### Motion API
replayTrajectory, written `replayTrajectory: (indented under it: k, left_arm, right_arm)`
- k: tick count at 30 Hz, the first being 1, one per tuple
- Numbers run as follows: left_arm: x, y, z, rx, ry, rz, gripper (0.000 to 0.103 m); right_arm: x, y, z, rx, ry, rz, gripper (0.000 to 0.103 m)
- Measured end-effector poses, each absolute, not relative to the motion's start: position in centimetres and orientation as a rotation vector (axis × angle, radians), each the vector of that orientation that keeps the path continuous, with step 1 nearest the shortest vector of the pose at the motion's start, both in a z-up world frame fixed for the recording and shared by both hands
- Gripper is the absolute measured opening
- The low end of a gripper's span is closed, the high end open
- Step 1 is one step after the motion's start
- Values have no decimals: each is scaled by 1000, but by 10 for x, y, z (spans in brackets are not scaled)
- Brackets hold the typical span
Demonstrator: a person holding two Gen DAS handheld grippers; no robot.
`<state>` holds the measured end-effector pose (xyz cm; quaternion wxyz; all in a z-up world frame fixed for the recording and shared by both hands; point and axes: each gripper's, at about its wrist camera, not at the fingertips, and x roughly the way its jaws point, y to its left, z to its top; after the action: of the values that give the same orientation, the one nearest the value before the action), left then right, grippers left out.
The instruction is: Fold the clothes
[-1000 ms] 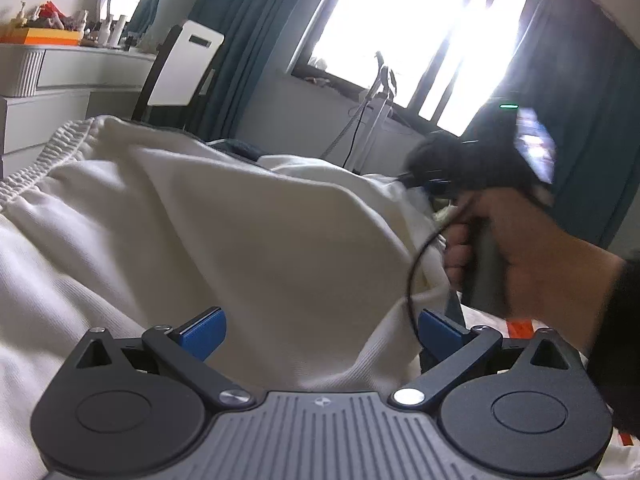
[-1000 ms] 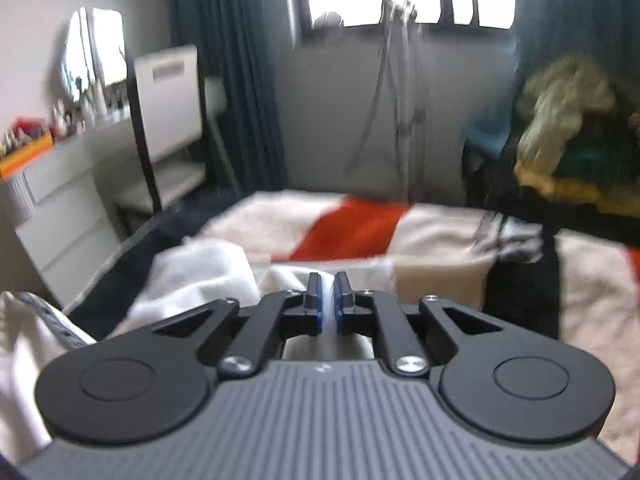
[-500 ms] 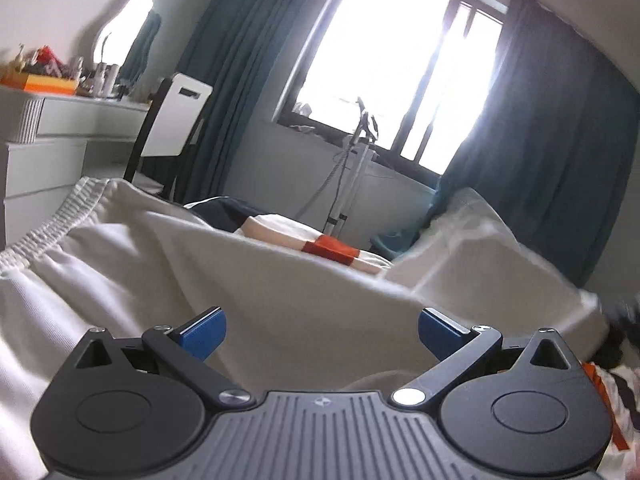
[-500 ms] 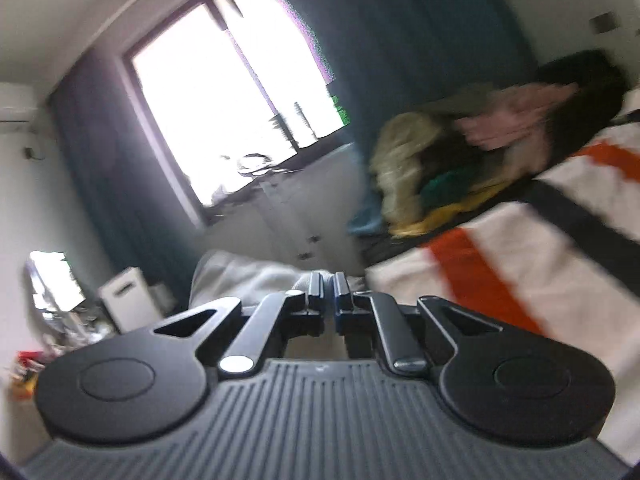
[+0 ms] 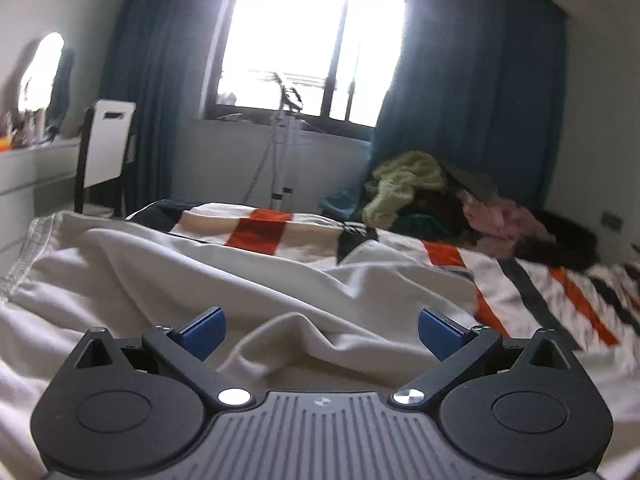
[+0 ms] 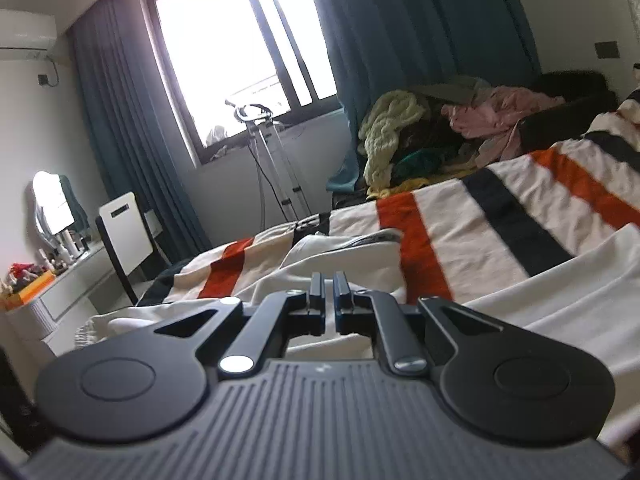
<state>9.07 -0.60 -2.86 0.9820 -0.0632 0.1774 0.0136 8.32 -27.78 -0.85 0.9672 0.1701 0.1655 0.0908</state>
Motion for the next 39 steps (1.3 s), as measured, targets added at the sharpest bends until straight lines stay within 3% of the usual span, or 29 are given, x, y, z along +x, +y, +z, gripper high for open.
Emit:
replayTrajectory:
  k: [5,7,9,11,18,23,27,32,39]
  left_arm:
    - [84,-33,-30,-36,382,-19,103]
    - [82,-45,-34,14,387,-34,103]
    - [83,-56,-40,59,396,-35,103]
    - [88,-70,-44,100,416,-49,103]
    - [136,-135,-44,186,433,-124,103]
    - [217,-218,-45,287,493,-130,102]
    - [295,-267,-60,349,571,-55,102]
    - [355,-290,-90,378,682,30,92]
    - [395,-293,-120,382,766,111,79]
  right_arm:
    - [47,-311,-11,395,335,130,10]
    - [38,-321,-18,425,346,112,19]
    - [37,-326,-23,435,367,107,70]
    - [38,-328,-26,433,358,115,83]
    - [46,-338,-32,360,315,3,82]
    - [57,-348,-37,244,261,-187,82]
    - [71,-368,-47,325,266,-236,82]
    - [88,-381,-63,362,266,-273,81]
    - [93,-366,-74,245,122,-360,82]
